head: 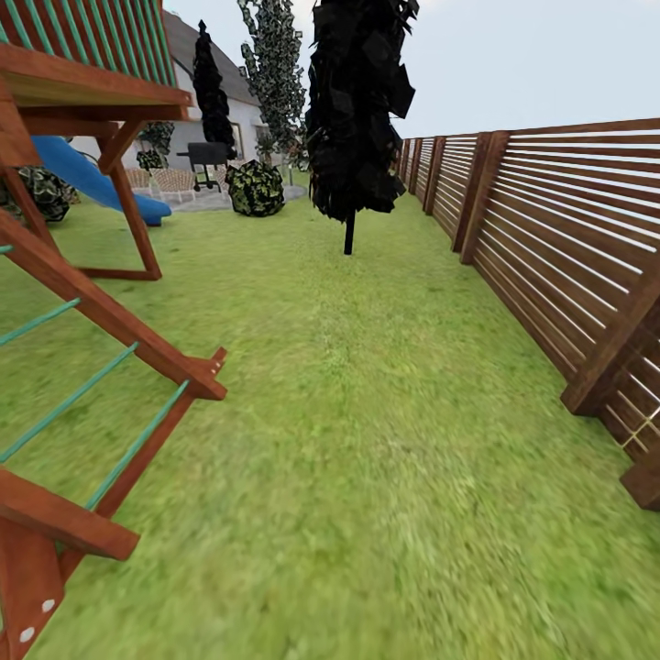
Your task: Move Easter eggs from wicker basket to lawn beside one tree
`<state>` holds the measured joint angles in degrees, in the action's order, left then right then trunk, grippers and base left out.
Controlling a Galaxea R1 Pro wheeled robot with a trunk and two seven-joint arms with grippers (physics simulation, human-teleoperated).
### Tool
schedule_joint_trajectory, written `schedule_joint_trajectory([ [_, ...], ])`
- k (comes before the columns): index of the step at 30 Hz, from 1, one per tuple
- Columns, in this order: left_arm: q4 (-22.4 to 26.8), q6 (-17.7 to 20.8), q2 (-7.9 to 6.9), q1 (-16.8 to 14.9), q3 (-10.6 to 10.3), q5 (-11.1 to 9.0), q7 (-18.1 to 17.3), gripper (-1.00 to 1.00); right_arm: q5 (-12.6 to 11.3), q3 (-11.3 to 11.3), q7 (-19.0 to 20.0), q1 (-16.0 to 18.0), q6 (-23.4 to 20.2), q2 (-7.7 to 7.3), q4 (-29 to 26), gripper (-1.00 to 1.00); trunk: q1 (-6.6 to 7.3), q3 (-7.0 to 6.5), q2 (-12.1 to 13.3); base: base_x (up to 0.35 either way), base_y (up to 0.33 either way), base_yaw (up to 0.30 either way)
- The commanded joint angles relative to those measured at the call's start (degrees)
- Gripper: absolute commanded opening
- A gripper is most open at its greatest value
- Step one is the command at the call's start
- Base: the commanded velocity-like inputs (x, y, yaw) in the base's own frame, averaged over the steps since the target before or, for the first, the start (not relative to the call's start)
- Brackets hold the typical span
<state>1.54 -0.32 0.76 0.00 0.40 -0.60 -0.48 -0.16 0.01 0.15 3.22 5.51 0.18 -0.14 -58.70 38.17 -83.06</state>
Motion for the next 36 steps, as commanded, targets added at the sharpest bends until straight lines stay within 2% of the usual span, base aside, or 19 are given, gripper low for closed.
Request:
schedule_joint_trajectory([
  [1,0.0,0.0,0.02,0.0,0.0,-0.1,0.0,1.00,0.0,0.0,0.0,0.0,0.2,0.01,0.1,1.00,-0.03,0.04,0.0,0.340,0.000,0.000],
  [36,0.0,0.0,0.03,0.0,0.0,0.0,0.0,1.00,0.0,0.0,0.0,0.0,0.2,-0.01,0.1,1.00,-0.03,0.04,0.0,0.340,0.000,0.000],
])
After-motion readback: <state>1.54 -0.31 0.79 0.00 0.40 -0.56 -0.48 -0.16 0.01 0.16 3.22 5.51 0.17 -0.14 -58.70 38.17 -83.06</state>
